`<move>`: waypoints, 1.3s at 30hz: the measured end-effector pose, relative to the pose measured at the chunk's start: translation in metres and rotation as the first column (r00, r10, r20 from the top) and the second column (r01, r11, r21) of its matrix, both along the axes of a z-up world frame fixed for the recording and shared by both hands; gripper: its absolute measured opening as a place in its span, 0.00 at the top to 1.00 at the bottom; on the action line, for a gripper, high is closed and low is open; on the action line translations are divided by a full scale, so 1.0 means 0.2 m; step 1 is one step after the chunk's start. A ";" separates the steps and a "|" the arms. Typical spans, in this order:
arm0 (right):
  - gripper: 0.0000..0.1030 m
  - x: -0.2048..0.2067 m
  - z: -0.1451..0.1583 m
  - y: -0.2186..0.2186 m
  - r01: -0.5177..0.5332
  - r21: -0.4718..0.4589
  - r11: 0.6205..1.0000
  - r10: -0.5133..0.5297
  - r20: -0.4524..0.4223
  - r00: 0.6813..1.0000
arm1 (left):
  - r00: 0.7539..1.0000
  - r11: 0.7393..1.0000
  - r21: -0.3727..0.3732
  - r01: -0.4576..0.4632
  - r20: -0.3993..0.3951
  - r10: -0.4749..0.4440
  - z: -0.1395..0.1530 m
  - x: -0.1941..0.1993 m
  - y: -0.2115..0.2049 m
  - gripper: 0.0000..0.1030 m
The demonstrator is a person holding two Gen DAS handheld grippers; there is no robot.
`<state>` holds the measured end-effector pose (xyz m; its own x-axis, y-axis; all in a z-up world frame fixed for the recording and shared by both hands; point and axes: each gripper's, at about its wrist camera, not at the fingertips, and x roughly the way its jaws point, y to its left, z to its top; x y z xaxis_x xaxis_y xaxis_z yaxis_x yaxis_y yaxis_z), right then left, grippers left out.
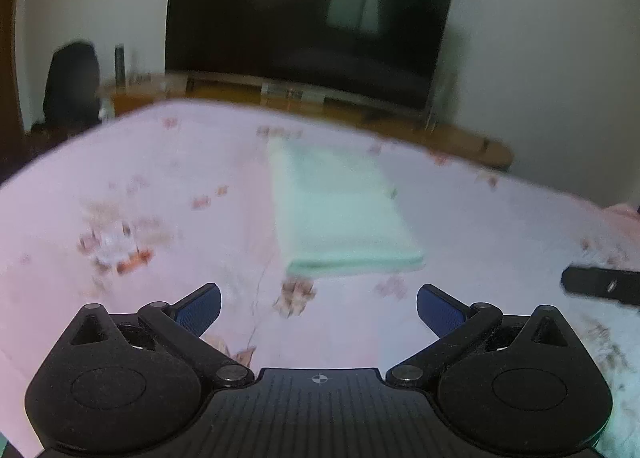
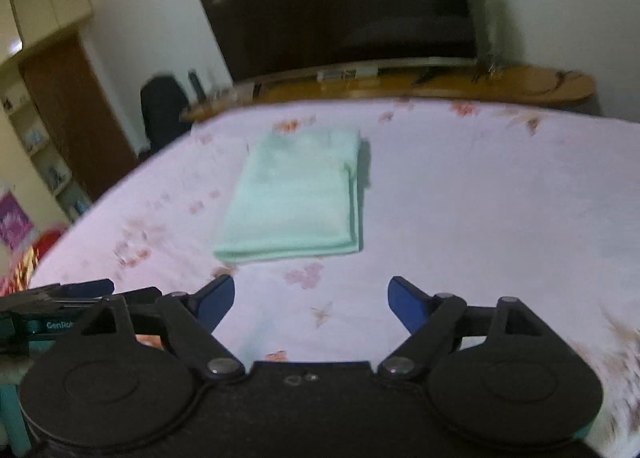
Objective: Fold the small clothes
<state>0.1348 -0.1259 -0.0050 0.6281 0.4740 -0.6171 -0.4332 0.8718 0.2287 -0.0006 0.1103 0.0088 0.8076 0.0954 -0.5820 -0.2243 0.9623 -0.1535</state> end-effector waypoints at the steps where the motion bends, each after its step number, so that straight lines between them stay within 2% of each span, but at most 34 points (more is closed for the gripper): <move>1: 0.18 -0.05 0.04 0.01 0.015 -0.023 1.000 -0.015 0.030 0.999 | 1.000 1.000 0.004 0.004 0.013 -0.004 0.04 -0.02 -0.02 0.00; 5: 0.17 -0.19 0.15 0.02 0.072 -0.109 0.991 -0.056 0.142 0.988 | 0.999 0.999 0.039 0.011 0.048 -0.013 0.16 -0.15 -0.10 0.00; 10: 0.11 -0.37 0.21 0.02 0.092 -0.128 0.987 -0.070 0.169 0.983 | 0.998 0.999 0.042 0.009 0.054 -0.012 0.20 -0.31 -0.14 0.00; 17: 0.09 -0.48 0.20 0.04 0.093 -0.136 0.986 -0.068 0.179 0.982 | 0.997 0.999 0.047 0.015 0.078 -0.018 0.22 -0.39 -0.16 0.00; 39: 0.08 -0.46 0.24 0.09 0.113 -0.115 0.987 -0.088 0.203 0.975 | 0.995 0.997 0.069 0.017 0.096 -0.023 0.26 -0.36 -0.18 0.00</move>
<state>0.0429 -0.1073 0.0438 0.7838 0.3291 -0.5266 -0.3672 0.9295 0.0343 -0.0732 0.0746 0.0613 0.8618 0.1156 -0.4939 -0.1923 0.9755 -0.1072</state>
